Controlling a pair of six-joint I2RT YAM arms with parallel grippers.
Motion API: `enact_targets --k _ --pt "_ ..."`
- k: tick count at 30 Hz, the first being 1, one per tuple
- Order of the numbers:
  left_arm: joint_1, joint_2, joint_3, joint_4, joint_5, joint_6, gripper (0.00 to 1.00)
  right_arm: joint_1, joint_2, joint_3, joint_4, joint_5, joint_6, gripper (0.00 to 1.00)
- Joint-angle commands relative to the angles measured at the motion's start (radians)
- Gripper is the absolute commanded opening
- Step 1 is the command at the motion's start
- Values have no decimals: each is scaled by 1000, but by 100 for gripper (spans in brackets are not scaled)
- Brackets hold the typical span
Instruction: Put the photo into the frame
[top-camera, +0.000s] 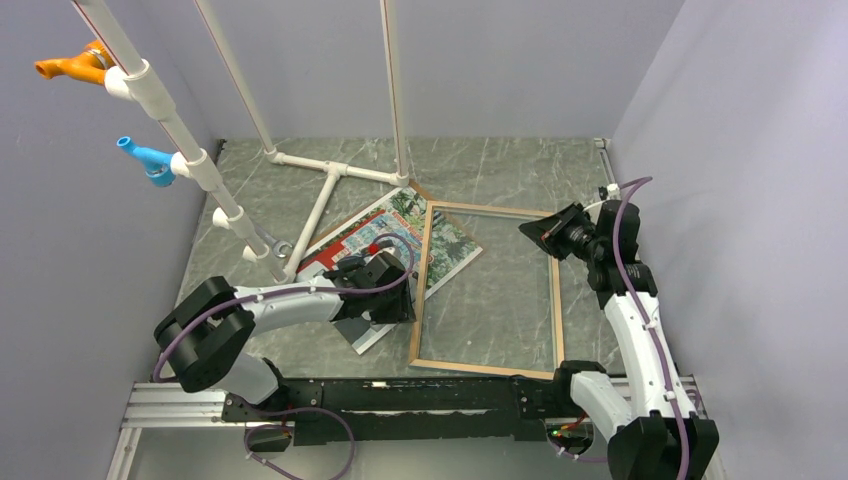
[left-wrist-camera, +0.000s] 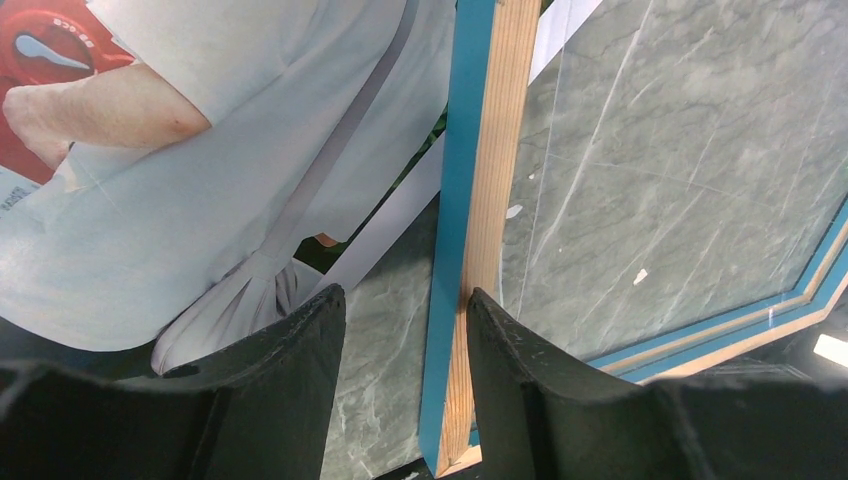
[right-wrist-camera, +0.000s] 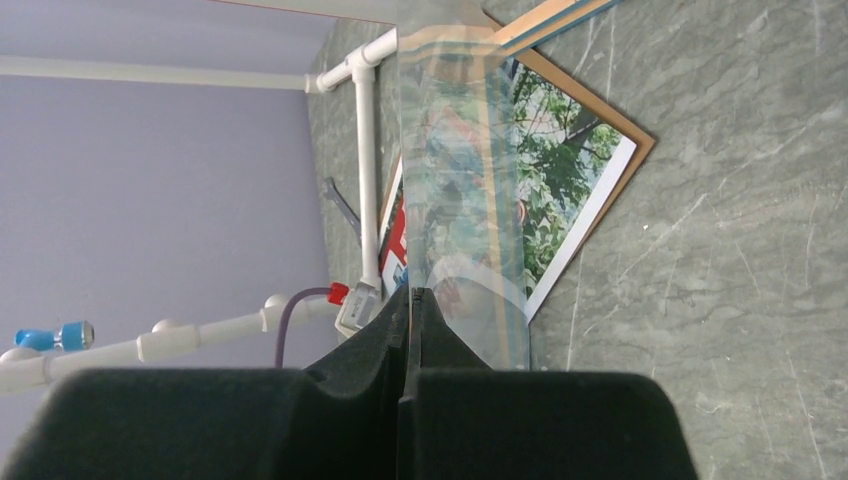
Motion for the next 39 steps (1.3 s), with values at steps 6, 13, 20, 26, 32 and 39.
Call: enact_targets --k 6,13,20,26,32,39 --pt "-6 27 28 -23 -29 21 52 -3 2 -17 110 -51 25 0" --pt "-9 39 36 -27 -22 22 51 -3 24 20 110 -60 -8 0" --pt "-13 60 49 -31 -18 25 51 -4 25 54 99 -65 -16 0" --pt "-17 74 55 -34 -13 27 50 -3 20 57 117 -87 3 0" --pt "-18 82 58 -34 -13 27 50 -2 17 94 91 -79 -13 0" --pt "-21 90 67 -41 -13 31 49 -2 37 77 104 -79 -16 0"
